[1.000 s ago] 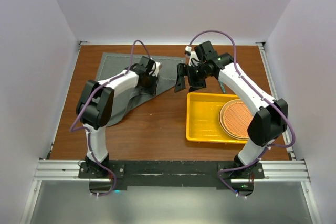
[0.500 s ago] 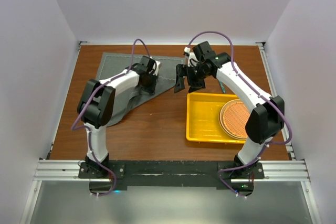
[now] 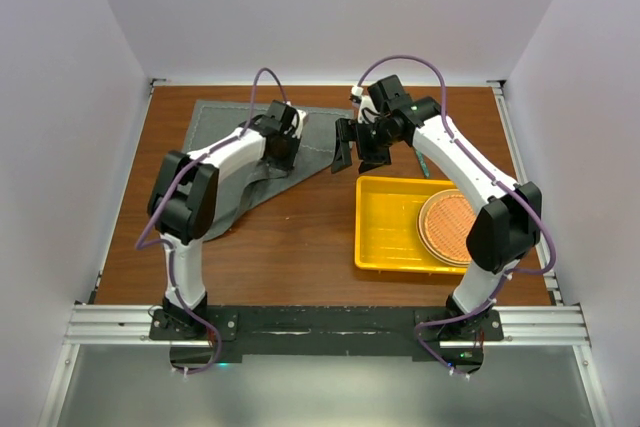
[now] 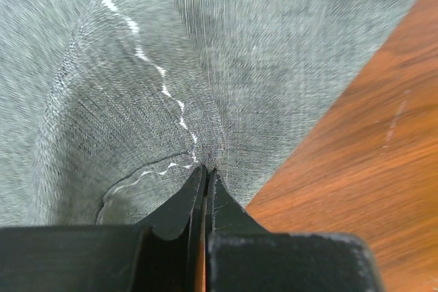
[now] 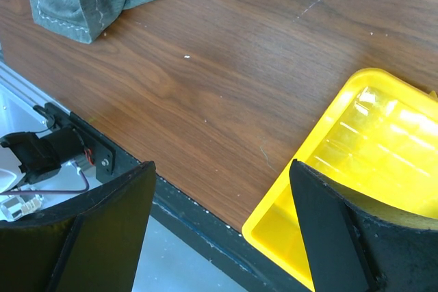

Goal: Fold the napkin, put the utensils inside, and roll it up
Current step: Flatten the napkin out

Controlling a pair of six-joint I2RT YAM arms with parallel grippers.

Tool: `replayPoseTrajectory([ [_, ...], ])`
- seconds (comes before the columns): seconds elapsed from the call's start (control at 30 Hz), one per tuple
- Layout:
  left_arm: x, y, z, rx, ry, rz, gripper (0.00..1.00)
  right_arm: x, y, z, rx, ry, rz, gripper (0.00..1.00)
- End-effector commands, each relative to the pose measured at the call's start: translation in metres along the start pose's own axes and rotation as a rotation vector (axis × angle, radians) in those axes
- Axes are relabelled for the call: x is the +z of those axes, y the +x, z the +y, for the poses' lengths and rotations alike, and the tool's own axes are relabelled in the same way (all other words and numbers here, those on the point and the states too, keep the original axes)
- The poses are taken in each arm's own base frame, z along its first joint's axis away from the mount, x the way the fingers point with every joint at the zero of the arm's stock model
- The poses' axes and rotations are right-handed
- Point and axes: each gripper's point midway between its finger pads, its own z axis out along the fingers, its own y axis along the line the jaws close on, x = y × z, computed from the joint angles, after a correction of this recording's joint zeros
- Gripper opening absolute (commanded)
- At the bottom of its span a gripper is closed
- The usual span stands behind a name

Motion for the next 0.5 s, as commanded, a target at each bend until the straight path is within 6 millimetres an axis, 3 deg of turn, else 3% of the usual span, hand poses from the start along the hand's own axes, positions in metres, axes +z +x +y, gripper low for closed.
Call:
replayPoseTrajectory([
  [0.0, -0.046, -0.044, -0.009, 0.005, 0.038, -0.134, 0.00, -0.007, -0.008, 0.006, -0.024, -0.016, -0.023, 0.83],
  [0.2, -0.072, -0.030, -0.032, -0.010, 0.143, -0.088, 0.00, -0.009, -0.007, 0.005, -0.031, -0.014, -0.025, 0.83],
  [0.43, -0.101, 0.017, -0.088, -0.025, 0.321, -0.039, 0.00, -0.012, -0.005, -0.004, -0.024, 0.042, -0.028, 0.83],
  [0.47, -0.106, 0.031, -0.098, -0.027, 0.352, -0.024, 0.00, -0.013, -0.005, -0.006, -0.022, 0.050, -0.030, 0.83],
])
